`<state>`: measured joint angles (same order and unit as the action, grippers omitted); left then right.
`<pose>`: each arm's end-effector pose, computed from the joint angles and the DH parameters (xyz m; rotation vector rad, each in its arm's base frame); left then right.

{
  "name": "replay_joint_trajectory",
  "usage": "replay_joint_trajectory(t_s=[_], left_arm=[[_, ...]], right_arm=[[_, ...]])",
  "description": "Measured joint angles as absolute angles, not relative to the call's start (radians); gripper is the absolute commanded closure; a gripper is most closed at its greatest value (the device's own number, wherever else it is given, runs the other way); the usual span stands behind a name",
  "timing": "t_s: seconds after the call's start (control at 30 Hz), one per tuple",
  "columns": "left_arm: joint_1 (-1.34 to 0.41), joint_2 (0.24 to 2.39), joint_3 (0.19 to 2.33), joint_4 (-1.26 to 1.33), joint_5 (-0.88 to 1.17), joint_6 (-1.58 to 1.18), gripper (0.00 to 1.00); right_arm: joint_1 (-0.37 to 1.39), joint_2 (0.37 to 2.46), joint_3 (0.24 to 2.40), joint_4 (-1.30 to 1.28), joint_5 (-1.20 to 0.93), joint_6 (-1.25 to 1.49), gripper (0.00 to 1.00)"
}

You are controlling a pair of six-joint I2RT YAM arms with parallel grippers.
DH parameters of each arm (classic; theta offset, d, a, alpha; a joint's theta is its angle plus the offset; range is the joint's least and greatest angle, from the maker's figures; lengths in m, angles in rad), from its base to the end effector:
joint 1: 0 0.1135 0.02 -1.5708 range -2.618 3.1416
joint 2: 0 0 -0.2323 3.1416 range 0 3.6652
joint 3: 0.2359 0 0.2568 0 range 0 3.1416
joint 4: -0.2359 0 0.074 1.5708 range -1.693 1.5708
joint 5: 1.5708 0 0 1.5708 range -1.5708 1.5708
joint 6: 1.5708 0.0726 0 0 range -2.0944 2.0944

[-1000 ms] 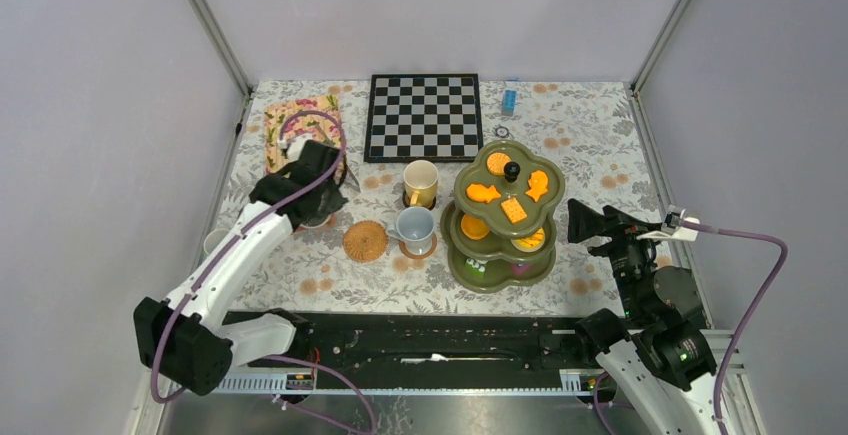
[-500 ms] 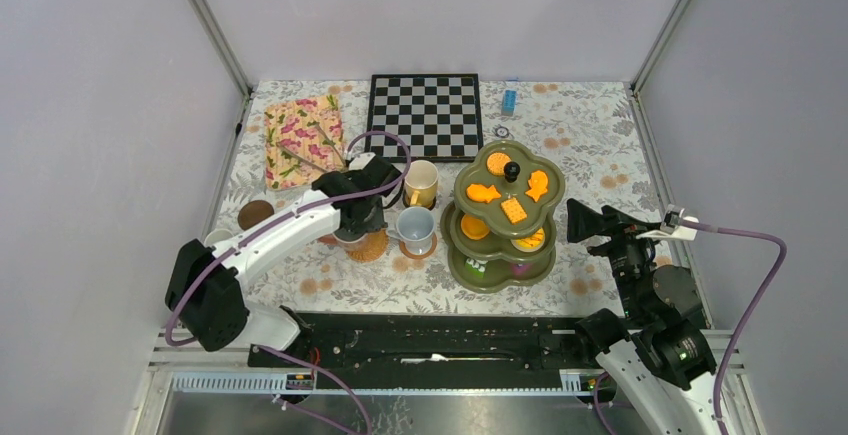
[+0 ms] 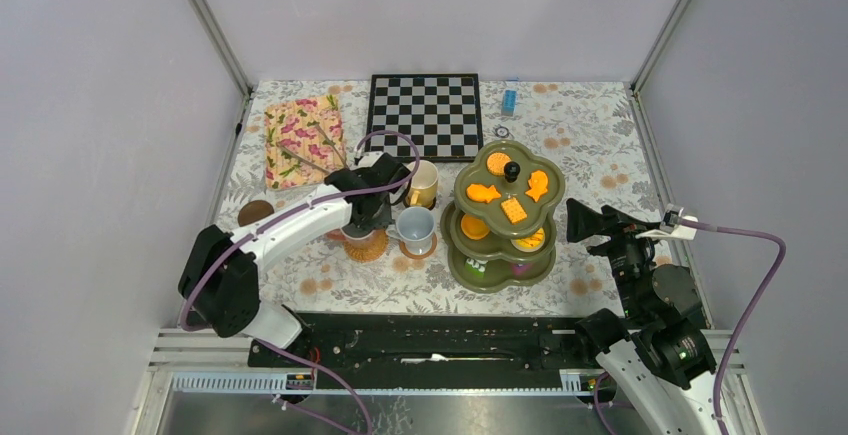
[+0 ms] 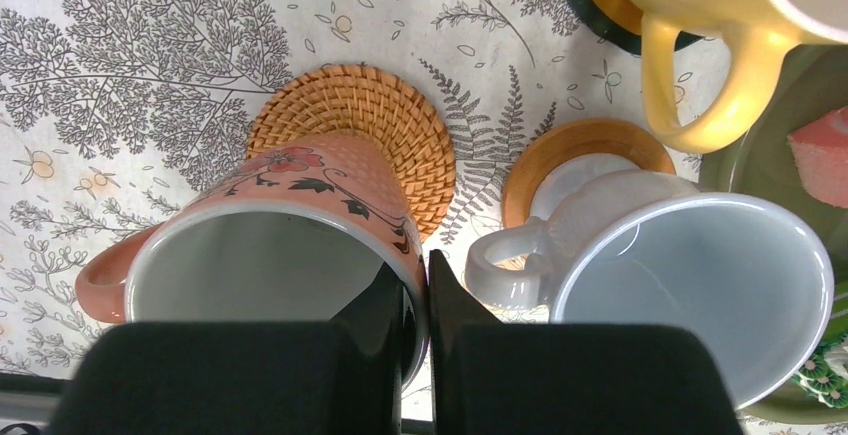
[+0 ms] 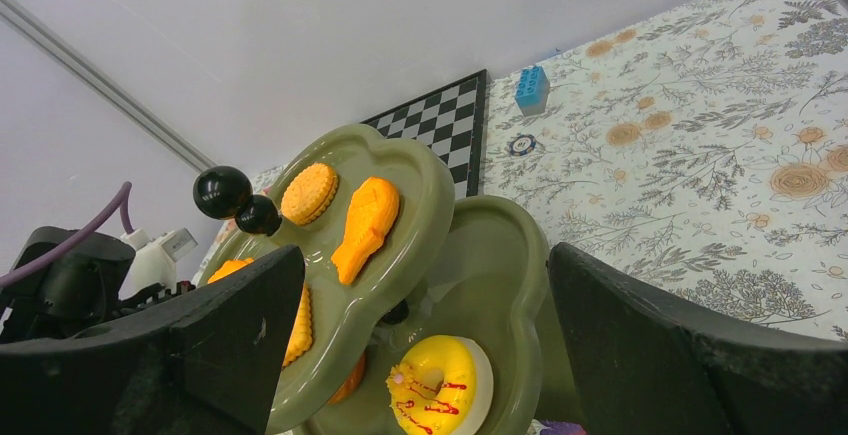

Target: Serve the afternoon tea

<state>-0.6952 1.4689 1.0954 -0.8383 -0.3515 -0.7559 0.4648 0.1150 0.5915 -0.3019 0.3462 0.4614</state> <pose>0.2469 -0.1734 0.1763 -0.1653 2.6398 0.0329 0.1216 0.0334 0.3327 0.2888 1.3976 0.5253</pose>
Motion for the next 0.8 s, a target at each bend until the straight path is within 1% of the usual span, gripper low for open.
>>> replay_joint_trajectory(t_s=[0.1,0.13,0.47,0.6,0.67,0.7,0.77,0.8], left_arm=[[-0.695,1.478,1.095,-0.820,-0.352,-0.756,1.00],[-0.695,1.481,1.095,-0.815,-0.352,-0.756,0.99],[-0.695,1.495,1.084,-0.788,-0.365,-0.752,0.73],[-0.695,1.495,1.075,-0.785,-0.374,-0.754,0.68],[-0.695,1.494,1.074,-0.796,-0.379,-0.757,0.61],[-0.695,1.493,1.074,-0.800,-0.382,-0.756,0.56],[-0.695,1.480,1.077,-0.823,-0.392,-0.756,0.45],[-0.695,1.472,1.083,-0.838,-0.399,-0.752,0.37]], right_arm=[[0.465,0.115,0.591,-0.302,0.346,0.461,0.02],[0.465,0.115,0.591,-0.302,0.346,0.461,0.02],[0.465,0.115,0.591,-0.302,0.346,0.461,0.02],[0.465,0.115,0.591,-0.302,0.346,0.461,0.02],[0.465,0.115,0.591,-0.302,0.346,0.461,0.02],[0.465,0.115,0.591,-0.302,0.346,0.461,0.02],[0.465,0.115,0.591,-0.302,0.346,0.461,0.02],[0.465,0.115,0.591,-0.302,0.346,0.461,0.02]])
